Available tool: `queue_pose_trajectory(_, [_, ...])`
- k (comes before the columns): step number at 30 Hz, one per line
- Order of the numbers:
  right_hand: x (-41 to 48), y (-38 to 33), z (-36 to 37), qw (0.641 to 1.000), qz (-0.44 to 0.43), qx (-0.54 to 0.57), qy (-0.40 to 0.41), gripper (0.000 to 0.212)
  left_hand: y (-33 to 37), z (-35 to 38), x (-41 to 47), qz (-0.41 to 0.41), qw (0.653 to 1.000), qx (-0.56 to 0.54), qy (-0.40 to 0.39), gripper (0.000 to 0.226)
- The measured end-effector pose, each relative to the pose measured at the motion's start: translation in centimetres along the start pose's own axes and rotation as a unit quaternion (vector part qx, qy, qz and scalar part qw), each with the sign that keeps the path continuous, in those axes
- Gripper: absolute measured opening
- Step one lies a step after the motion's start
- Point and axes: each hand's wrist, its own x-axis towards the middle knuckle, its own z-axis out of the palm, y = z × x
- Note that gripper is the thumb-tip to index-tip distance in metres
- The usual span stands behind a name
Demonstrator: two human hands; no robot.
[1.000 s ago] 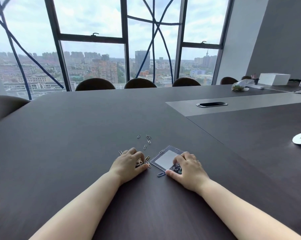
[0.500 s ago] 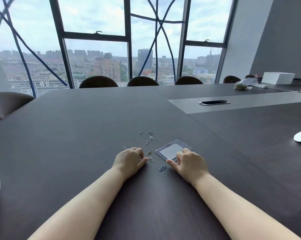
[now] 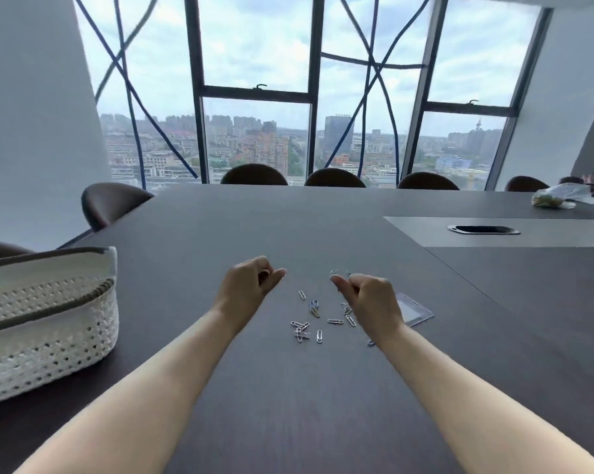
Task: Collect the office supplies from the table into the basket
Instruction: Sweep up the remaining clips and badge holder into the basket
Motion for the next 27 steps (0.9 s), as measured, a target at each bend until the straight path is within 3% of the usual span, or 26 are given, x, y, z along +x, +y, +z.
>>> queue_pose_trajectory(3, [2.5,-5.9,2.0,0.990,0.016,0.138,0.011,0.060,-0.1,-7.6,0.4,0.032,0.995,0.043,0.089,0.028])
queue_pose_trajectory(7, [4.9,-13.5,4.9,0.972,-0.002,0.237,0.015,0.057,-2.6,-18.2,0.1,0.035,0.981,0.079,0.176,0.028])
queue_pose_trajectory(11, [5.2,-18.8,7.9,0.957,-0.019,0.288,-0.007,0.055,-7.5,-23.8,-2.0,-0.070,0.980,0.173,0.070,0.028])
queue_pose_trajectory(14, [5.0,-21.1,9.9,0.953,-0.034,0.301,-0.028,0.054,-10.3,-26.1,-3.3,-0.133,0.978,0.155,-0.041,0.029])
queue_pose_trajectory(18, [4.7,-23.6,11.7,0.952,-0.052,0.300,-0.042,0.054,-11.2,-28.0,-4.0,-0.129,0.967,0.180,-0.125,0.023])
queue_pose_trajectory(21, [4.3,-25.1,12.3,0.949,-0.063,0.304,-0.059,0.053,-11.9,-28.4,-4.5,-0.106,0.954,0.246,-0.137,0.021])
queue_pose_trajectory(27, [3.8,-26.2,13.3,0.949,-0.067,0.301,-0.070,0.053,-13.0,-28.7,-5.6,-0.064,0.961,0.250,-0.101,0.009])
